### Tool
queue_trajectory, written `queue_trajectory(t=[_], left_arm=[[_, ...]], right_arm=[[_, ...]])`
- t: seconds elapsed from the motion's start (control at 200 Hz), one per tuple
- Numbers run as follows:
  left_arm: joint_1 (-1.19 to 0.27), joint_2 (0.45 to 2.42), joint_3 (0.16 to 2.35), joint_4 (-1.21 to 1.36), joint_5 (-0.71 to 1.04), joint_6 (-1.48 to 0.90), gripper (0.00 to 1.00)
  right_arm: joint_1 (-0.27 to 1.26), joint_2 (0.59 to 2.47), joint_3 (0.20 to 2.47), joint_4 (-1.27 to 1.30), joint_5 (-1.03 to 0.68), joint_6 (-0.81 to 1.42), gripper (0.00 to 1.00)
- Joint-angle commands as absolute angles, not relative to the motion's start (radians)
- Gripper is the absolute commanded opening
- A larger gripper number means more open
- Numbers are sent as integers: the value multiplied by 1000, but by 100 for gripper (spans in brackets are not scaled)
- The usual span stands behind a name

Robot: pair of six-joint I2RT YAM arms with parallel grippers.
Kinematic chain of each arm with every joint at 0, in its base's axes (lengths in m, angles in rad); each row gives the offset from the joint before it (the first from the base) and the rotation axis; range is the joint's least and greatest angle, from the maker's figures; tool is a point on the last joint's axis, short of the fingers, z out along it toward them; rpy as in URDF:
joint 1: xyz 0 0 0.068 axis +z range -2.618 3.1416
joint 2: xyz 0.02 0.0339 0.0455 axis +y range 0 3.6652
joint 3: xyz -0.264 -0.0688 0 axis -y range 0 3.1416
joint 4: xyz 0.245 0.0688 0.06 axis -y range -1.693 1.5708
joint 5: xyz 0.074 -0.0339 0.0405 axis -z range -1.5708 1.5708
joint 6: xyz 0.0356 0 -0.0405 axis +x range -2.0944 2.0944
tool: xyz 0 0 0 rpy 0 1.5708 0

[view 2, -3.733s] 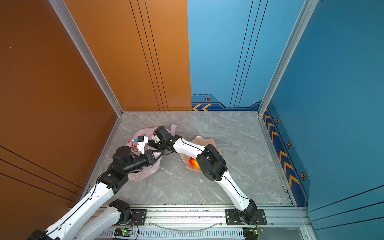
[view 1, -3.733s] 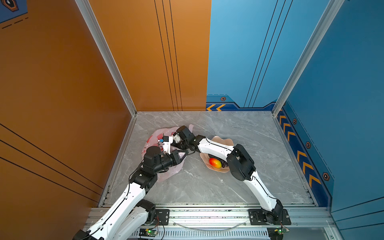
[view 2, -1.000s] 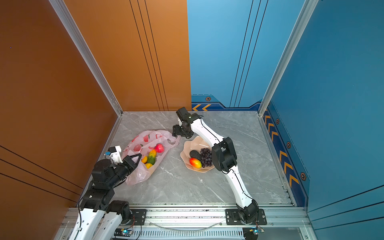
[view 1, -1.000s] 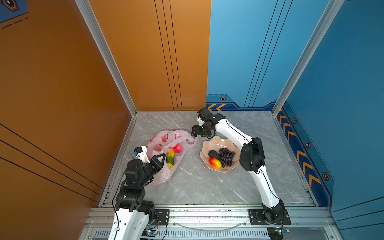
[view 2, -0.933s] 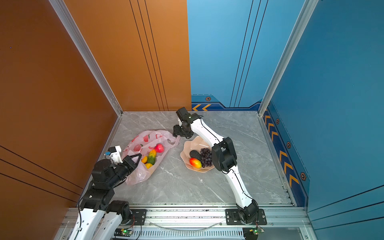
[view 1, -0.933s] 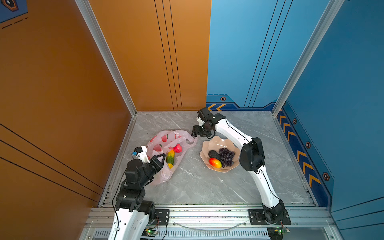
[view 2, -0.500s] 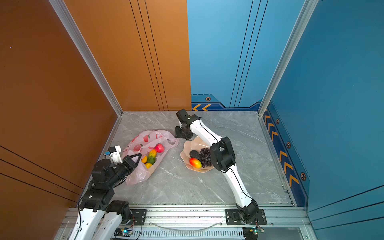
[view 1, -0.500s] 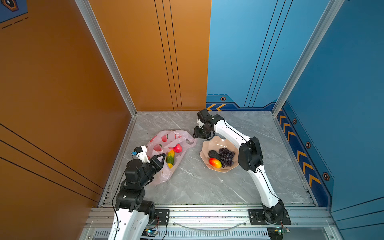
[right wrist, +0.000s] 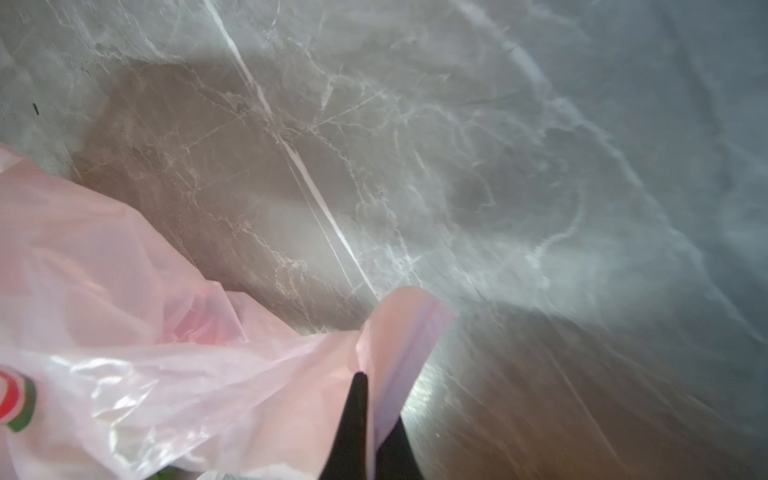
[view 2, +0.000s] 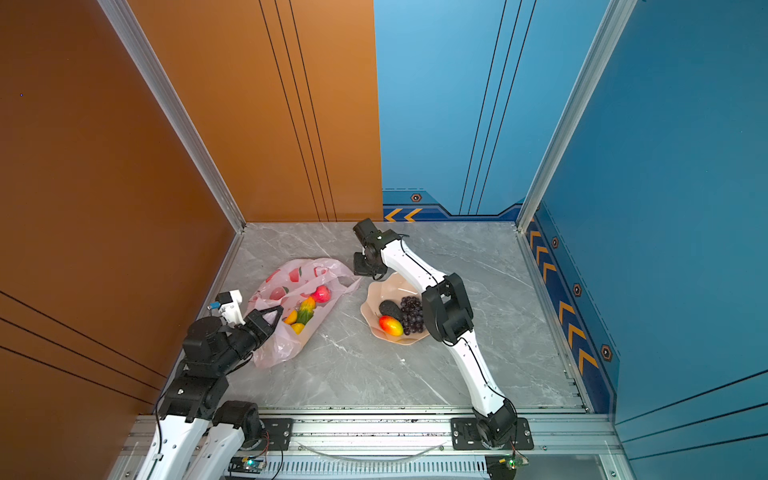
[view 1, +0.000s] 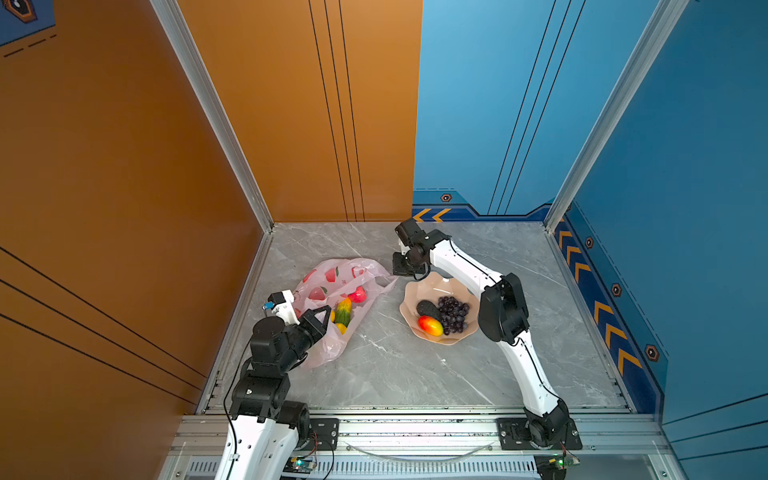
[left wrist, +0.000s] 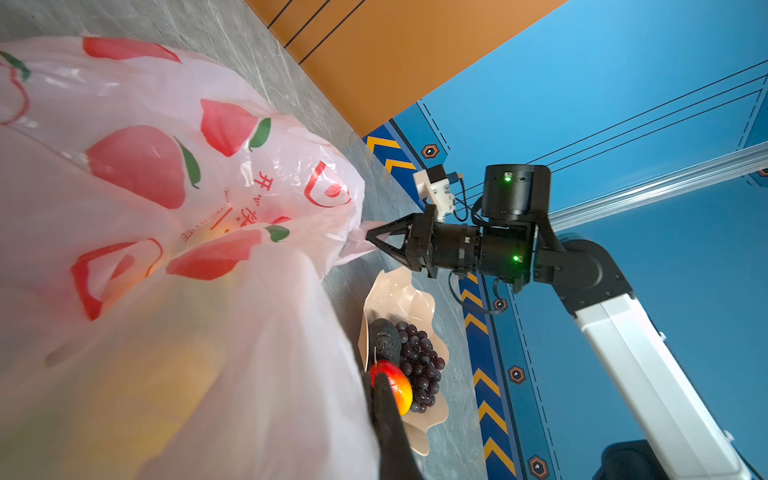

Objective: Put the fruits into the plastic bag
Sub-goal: 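Raise the right gripper and swing it back over the bowl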

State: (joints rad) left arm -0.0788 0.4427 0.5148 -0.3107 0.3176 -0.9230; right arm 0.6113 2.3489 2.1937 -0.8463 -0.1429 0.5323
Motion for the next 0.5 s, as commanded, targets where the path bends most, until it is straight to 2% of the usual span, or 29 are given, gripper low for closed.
queue_trajectory(t=[0.0,0.32,0.496], left_arm=[[-66,467,565,-276,332,-900,0],[-31,637,706,-156,374,-837,0],[-11,728,822,-103,430,-815,0]], right_arm=[[607,2183,2189,-763,-40,541,0],[606,2214,2455,-757,-146,544,0],[592,2172,2423,-729,-159,517,0]])
